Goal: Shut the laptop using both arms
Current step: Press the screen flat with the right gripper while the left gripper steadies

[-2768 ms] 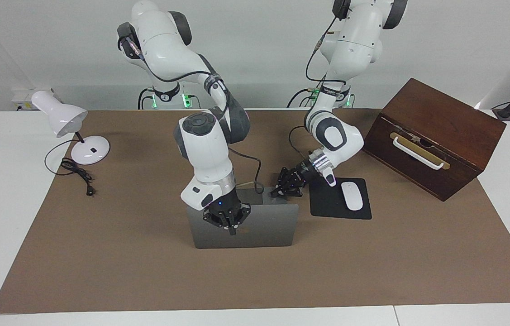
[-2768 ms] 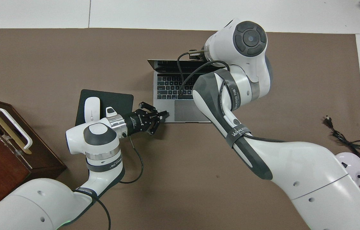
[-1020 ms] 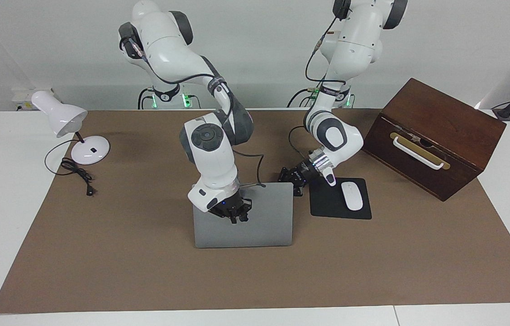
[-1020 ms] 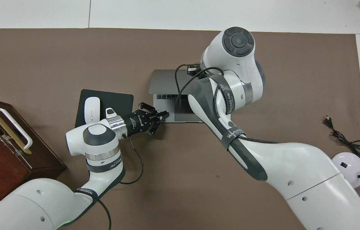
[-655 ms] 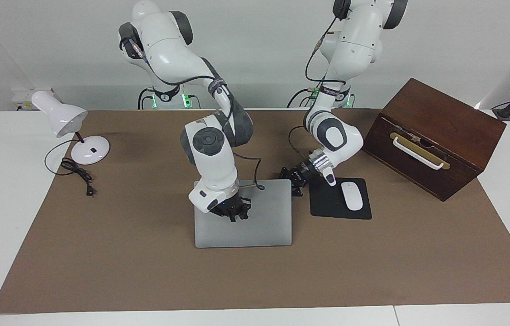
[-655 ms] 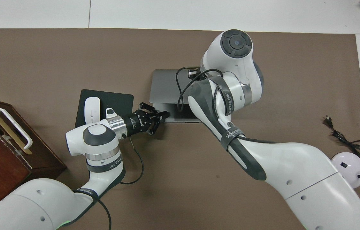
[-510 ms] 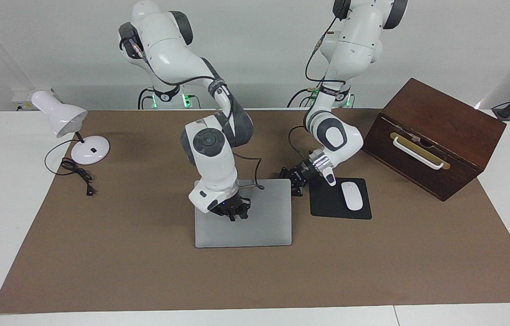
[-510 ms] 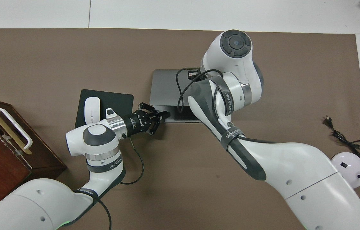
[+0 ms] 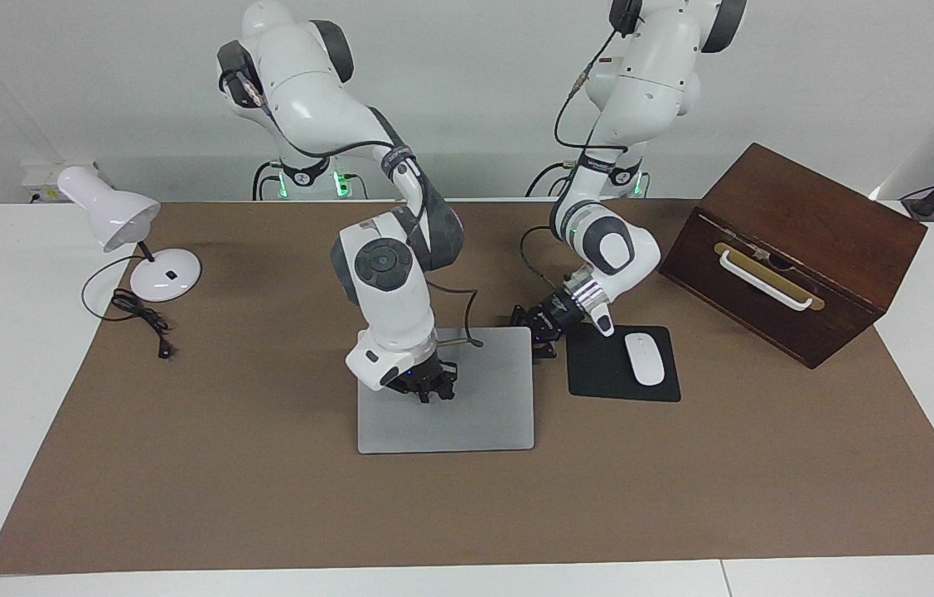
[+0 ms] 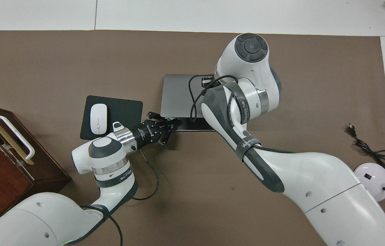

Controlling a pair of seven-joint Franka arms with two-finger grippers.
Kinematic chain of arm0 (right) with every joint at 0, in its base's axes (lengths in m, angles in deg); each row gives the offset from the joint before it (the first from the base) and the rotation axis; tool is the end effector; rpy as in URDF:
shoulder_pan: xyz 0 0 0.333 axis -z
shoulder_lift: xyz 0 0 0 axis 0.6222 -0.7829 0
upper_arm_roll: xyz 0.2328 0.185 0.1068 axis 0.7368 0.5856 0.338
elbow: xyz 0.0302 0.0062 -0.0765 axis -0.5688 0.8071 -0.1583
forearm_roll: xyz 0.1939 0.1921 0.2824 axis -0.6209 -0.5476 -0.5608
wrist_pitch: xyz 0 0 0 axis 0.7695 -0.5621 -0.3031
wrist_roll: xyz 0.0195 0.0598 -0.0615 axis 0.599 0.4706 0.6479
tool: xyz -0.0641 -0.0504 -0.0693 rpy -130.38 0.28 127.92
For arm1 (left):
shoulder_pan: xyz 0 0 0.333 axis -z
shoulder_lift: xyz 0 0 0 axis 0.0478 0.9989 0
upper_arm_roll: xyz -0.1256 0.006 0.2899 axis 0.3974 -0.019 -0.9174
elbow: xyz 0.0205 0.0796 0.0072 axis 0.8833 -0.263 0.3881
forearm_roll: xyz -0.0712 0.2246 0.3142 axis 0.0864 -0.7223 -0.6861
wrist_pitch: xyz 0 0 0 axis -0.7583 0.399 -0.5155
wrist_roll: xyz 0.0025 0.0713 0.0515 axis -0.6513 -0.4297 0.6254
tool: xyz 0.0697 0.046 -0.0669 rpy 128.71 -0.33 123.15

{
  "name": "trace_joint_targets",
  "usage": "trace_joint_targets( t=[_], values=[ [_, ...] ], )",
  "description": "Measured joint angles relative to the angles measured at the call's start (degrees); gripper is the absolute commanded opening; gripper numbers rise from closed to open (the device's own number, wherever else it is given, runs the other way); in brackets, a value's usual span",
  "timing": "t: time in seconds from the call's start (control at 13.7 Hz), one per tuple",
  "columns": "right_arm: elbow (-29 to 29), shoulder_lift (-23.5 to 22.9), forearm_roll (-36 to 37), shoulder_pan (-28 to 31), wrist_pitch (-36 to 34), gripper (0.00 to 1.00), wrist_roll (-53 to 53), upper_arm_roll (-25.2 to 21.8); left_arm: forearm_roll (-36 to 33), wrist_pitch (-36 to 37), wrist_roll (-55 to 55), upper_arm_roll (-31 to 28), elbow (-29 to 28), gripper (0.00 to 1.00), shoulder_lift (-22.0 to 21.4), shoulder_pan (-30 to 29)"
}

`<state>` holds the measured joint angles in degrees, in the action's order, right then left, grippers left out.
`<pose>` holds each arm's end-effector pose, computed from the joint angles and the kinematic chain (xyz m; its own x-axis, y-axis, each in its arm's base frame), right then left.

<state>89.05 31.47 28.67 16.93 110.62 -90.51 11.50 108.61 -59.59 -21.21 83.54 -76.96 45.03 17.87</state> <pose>0.6830 0.2929 0.3521 0.9980 -0.0547 0.0315 -0.0512 -0.9933 -0.1035 0.4944 -0.2538 0.2121 -0.1219 0.4004 -0.9082 0.9169 0.3957 0.0513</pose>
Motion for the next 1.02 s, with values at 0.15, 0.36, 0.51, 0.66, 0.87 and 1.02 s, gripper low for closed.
trace_joint_targets(
  t=[0.15, 0.36, 0.51, 0.66, 0.87, 1.02],
  values=[
    [0.43, 0.0, -0.91, 0.0, -0.06, 0.0, 0.0, -0.02, 1.7, 0.1, 0.0, 0.08, -0.32, 0.0, -0.07, 0.0],
    [0.9, 0.01, -1.24, 0.0, -0.09, 0.0, 0.0, -0.02, 4.51, 0.27, -0.01, 0.22, -0.85, 0.0, -0.18, 0.0],
    [1.42, 0.01, -1.31, 0.0, -0.15, 0.0, 0.0, -0.01, 6.51, 0.35, -0.03, 0.23, -1.49, 0.0, -0.49, -0.02],
    [1.81, 0.01, -1.33, 0.0, -0.15, 0.0, 0.0, -0.01, 8.47, 0.4, -0.04, 0.22, -2.2, 0.0, -0.84, -0.08],
    [2.31, 0.04, -1.35, 0.0, -0.21, 0.0, 0.0, -0.01, 10.66, 0.59, -0.04, 0.27, -2.75, 0.0, -1.05, -0.08],
    [2.65, 0.09, -1.35, 0.0, -0.23, 0.0, 0.0, -0.01, 11.65, 0.64, -0.04, 0.32, -2.96, 0.0, -1.12, -0.08]
  ],
)
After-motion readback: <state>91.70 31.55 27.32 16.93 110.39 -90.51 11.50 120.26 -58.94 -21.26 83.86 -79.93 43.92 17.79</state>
